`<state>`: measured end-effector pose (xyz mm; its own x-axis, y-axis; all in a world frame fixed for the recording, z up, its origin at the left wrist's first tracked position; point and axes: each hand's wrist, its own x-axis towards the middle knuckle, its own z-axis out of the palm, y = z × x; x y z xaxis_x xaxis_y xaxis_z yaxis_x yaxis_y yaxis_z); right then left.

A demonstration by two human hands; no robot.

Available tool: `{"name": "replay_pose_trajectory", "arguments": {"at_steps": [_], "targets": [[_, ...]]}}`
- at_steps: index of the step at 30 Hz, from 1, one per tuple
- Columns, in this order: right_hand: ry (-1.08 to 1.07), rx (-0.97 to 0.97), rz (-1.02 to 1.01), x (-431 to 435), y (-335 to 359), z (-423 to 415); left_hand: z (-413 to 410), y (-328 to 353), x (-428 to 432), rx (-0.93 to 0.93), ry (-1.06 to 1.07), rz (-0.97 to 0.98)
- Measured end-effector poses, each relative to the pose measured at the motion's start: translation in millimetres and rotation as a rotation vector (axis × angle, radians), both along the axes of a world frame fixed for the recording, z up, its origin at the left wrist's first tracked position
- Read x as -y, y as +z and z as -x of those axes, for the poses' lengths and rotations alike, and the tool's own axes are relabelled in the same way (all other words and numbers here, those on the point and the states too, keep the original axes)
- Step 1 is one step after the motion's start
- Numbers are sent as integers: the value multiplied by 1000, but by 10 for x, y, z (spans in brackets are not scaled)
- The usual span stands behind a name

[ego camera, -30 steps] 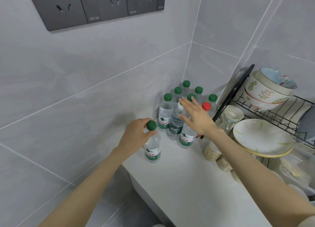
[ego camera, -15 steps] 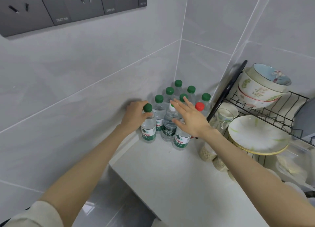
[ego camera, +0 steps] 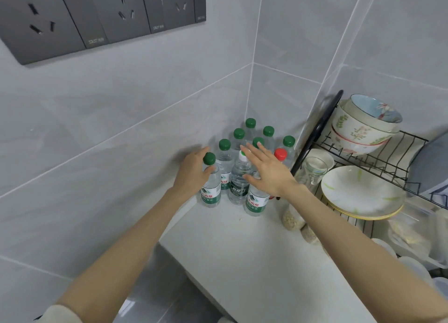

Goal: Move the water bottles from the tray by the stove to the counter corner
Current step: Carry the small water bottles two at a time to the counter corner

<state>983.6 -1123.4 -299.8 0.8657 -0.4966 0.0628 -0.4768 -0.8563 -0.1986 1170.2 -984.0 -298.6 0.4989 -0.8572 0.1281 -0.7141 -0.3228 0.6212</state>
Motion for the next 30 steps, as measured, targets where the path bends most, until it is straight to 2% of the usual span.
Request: {"name": "replay_pose_trajectory", "arguments": {"at_steps": [3,5,11,15,20,24,30], "targets": [[-27,50,-90,-37,60,6,44,129,-98,-22,41,-6],[-62,140,-165,-111,111,48,90,285,-202,-84,55,61],[-265,546,-525,-523,374,371,414,775,-586,-498,138,299],[-338,682,-774,-758,412,674,731,784,-868,-575,168,345],[-417,761,-997,-1098,336,1074,1122,541,-1126,-658,241,298],[-410,707,-1009,-1294,260,1295,1363,414,-1344,-701,268,276],[-442,727,-965,-1604,292,1439,1559,388,-1609,-733,246,250]]}}
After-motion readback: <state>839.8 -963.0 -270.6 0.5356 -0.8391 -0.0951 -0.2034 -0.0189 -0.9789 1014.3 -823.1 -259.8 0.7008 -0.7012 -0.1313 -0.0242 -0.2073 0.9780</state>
